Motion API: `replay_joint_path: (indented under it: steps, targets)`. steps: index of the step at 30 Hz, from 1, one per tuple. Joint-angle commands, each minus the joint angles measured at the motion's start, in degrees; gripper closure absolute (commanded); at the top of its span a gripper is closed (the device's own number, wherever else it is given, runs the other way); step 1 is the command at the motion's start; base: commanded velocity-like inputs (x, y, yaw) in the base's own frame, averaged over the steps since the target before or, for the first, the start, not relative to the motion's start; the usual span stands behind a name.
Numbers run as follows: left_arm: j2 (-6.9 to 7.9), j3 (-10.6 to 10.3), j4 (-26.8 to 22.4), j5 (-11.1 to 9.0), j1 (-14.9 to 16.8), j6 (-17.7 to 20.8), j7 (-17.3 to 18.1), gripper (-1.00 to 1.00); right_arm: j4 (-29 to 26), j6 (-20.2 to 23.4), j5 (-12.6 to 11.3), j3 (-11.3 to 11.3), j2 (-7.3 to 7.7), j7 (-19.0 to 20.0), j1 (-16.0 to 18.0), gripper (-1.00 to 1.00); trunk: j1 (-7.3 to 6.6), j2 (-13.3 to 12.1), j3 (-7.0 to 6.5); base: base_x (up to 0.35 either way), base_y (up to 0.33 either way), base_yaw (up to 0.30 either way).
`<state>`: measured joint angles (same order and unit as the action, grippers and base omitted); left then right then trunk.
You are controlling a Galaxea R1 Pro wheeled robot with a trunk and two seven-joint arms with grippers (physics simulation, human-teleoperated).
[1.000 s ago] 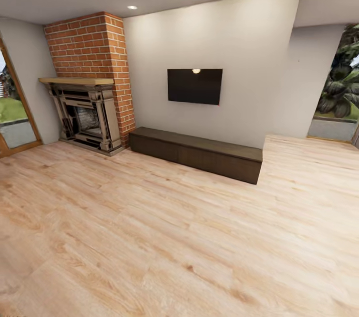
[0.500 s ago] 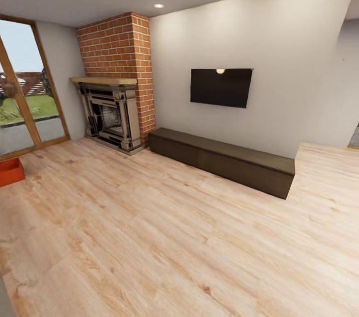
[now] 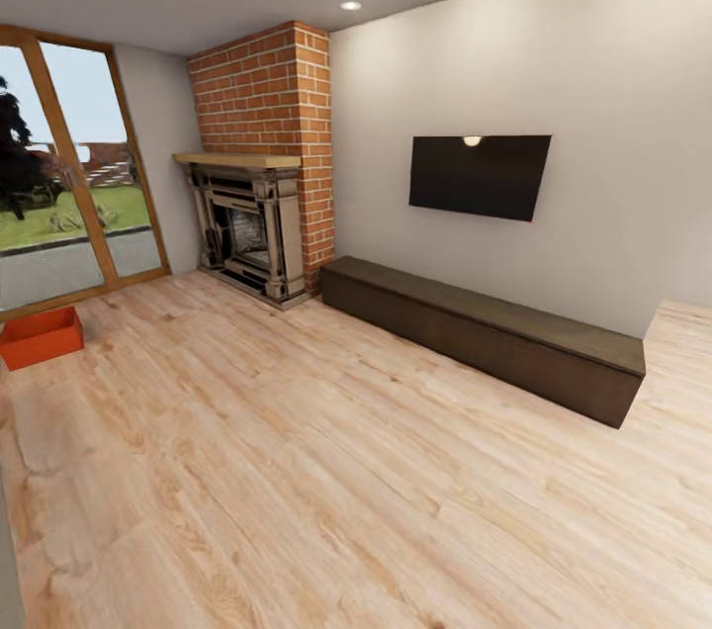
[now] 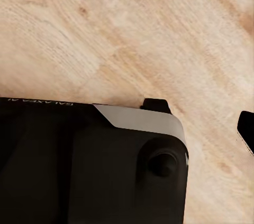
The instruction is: Move the two storage containers from the living room to the garage. In the garage, place one container on the floor and stack the other container on top of it (either order is fine).
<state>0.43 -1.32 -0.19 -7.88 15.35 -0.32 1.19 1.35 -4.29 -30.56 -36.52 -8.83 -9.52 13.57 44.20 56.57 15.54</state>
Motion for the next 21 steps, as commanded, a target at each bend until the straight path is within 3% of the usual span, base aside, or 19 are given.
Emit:
replay_joint_path:
  steps: [1, 21]
  targets:
    - [0.01, -0.17, 0.02, -0.55, 0.04, -0.03, 0.12, -1.0, 0.14, -0.28, -0.56, -0.48, -0.05, -0.06, 0.06, -1.0, 0.04, 0.04, 0.07, 0.322, 0.0, 0.012]
    - [0.01, -0.17, 0.02, -0.55, 0.04, -0.03, 0.12, -1.0, 0.14, -0.28, -0.56, -0.48, -0.05, -0.06, 0.06, -1.0, 0.04, 0.04, 0.07, 0.322, 0.0, 0.009]
